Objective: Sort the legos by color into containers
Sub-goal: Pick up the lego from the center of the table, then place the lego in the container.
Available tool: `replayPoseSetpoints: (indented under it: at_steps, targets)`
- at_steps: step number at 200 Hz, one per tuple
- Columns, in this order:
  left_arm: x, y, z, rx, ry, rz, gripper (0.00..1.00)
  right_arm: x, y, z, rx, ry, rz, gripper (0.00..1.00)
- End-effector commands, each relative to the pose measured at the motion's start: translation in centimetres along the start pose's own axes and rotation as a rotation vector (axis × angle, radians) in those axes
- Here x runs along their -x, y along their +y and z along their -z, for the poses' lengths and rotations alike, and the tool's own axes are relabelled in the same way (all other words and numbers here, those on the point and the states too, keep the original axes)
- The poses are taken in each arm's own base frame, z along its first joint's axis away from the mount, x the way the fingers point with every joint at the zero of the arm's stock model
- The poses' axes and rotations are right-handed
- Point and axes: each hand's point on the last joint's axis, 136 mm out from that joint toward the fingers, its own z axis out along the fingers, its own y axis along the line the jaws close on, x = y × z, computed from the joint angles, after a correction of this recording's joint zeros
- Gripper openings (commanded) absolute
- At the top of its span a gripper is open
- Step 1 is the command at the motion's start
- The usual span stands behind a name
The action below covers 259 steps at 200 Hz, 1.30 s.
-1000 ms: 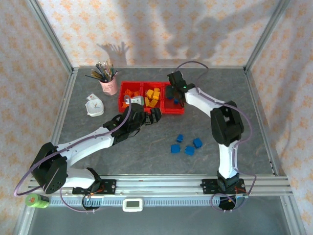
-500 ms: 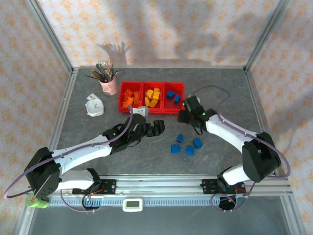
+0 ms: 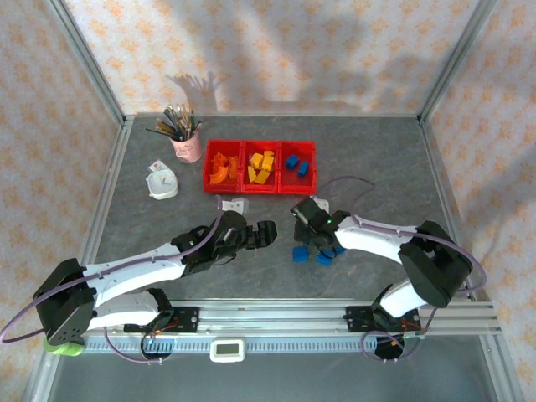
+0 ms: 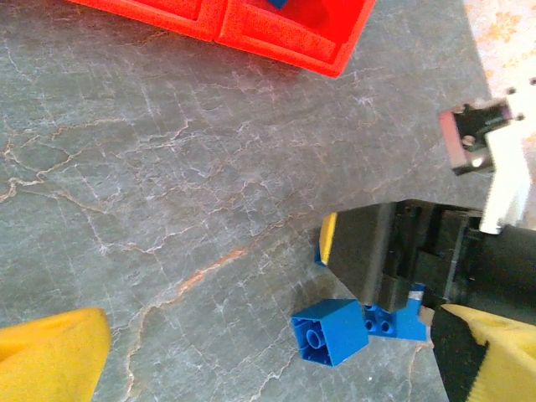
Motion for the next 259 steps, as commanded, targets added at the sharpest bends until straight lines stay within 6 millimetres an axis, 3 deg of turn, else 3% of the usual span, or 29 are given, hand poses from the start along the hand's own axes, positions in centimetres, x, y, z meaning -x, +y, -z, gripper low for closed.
replayPoseSetpoints:
  at_steps: [1, 55, 102, 193, 259]
  targets:
    - [0.5, 0.2, 0.5, 0.007, -0.039, 0.017, 0.99, 0.8, -0.1, -0.7, -0.035, -0.043, -0.017, 0.52]
    - [0.5, 0.3, 0.5, 0.007, -0.040, 0.014, 0.99, 1.5, 0.5, -1.3, -0.044, -0.052, 0.022, 0.32]
    - [1.0, -0.1, 0.6, 0.002, -0.049, 0.002, 0.99, 3.1, 1.1, -0.1, -0.039, -0.099, 0.049, 0.18]
    - [3.2, -2.1, 0.8, -0.015, -0.097, -0.029, 0.99, 7.9, 3.8, 3.9, 0.026, -0.212, 0.098, 0.16]
    - [7.5, -2.5, 1.0, -0.004, -0.162, -0.024, 0.99, 15.1, 4.8, 5.8, 0.016, -0.339, 0.108, 0.18]
